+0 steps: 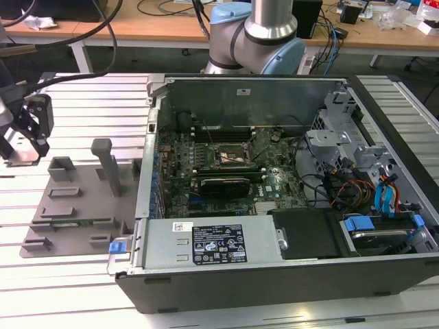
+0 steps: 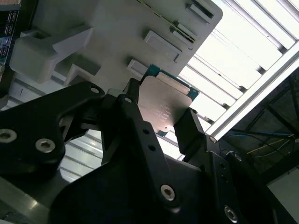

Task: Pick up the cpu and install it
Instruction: 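Pick up the cpu and move it towards the insertion slot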

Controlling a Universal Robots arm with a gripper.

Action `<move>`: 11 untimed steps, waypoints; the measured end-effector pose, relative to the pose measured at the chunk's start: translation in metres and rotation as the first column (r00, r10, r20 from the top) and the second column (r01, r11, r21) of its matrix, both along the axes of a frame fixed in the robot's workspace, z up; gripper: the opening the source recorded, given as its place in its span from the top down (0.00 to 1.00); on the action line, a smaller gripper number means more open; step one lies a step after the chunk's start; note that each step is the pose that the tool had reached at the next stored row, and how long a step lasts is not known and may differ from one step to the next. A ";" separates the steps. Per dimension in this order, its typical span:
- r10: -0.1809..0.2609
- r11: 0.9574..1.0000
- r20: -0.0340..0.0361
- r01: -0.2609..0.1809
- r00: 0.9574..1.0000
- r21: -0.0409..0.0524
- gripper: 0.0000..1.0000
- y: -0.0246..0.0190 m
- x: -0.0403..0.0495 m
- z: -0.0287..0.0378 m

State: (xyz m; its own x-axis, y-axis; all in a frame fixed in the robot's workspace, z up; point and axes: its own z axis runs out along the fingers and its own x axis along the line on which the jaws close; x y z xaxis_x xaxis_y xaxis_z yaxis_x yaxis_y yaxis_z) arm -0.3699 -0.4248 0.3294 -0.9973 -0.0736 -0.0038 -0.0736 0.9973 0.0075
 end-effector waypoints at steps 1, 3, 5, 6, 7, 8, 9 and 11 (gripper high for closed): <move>0.000 1.000 0.000 0.000 1.000 0.000 0.45 0.0000 0.0000 0.0012; 0.000 1.000 0.000 0.000 1.000 0.000 0.45 0.0000 0.0000 0.0025; 0.000 1.000 0.000 0.000 1.000 0.000 0.45 0.0000 0.0000 0.0051; 0.000 1.000 0.000 0.000 1.000 0.000 0.45 0.0000 0.0000 0.0065; 0.000 1.000 0.000 0.000 1.000 0.000 0.45 0.0000 0.0000 0.0073; 0.000 1.000 0.000 0.000 1.000 0.000 0.45 0.0000 0.0000 0.0084; 0.000 1.000 0.000 0.000 1.000 0.000 0.45 0.0000 0.0000 0.0104; 0.000 1.000 0.000 0.000 1.000 0.000 0.45 0.0000 0.0000 0.0139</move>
State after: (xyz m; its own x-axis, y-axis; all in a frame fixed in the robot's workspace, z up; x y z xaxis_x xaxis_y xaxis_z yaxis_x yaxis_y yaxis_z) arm -0.3699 -0.4248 0.3433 -0.9973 -0.0736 -0.0038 -0.0736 0.9973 0.0075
